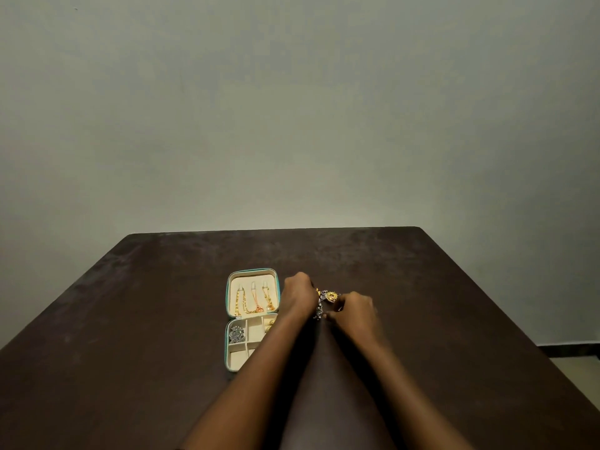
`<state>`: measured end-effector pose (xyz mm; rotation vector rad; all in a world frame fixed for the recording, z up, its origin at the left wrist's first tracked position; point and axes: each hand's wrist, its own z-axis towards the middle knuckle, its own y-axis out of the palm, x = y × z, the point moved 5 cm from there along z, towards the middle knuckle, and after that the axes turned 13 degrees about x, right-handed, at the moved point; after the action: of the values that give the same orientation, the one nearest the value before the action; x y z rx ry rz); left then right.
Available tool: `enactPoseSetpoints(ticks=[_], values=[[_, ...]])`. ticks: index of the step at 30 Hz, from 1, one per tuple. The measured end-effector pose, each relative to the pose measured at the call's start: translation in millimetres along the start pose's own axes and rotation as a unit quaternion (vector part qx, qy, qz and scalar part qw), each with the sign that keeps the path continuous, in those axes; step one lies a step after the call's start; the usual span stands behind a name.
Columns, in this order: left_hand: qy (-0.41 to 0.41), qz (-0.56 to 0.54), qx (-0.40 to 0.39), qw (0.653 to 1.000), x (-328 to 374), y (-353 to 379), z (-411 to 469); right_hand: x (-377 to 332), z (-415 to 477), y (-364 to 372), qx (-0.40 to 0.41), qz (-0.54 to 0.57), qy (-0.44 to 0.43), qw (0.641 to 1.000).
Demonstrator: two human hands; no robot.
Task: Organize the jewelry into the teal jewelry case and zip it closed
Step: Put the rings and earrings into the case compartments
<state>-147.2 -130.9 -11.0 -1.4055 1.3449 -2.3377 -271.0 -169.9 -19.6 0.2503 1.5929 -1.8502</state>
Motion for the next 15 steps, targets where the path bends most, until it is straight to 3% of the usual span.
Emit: enactPoseSetpoints(ticks=[5, 10, 15], values=[[-0.023, -0.002, -0.006, 1.0, 3.1, 6.7, 7.3, 8.0, 0.4, 8.7, 0.012, -0.006, -0.003, 1.0], [-0.017, 0.017, -0.009, 1.0, 4.8, 15.4, 9.8, 31.0, 15.8, 4.2, 0.026, 0.174, 0.076, 0.981], [-0.019, 0.026, -0.011, 0.999, 7.4, 22.1, 10.6, 50.0, 26.2, -1.8, 0.038, 0.36, 0.137, 0.922]])
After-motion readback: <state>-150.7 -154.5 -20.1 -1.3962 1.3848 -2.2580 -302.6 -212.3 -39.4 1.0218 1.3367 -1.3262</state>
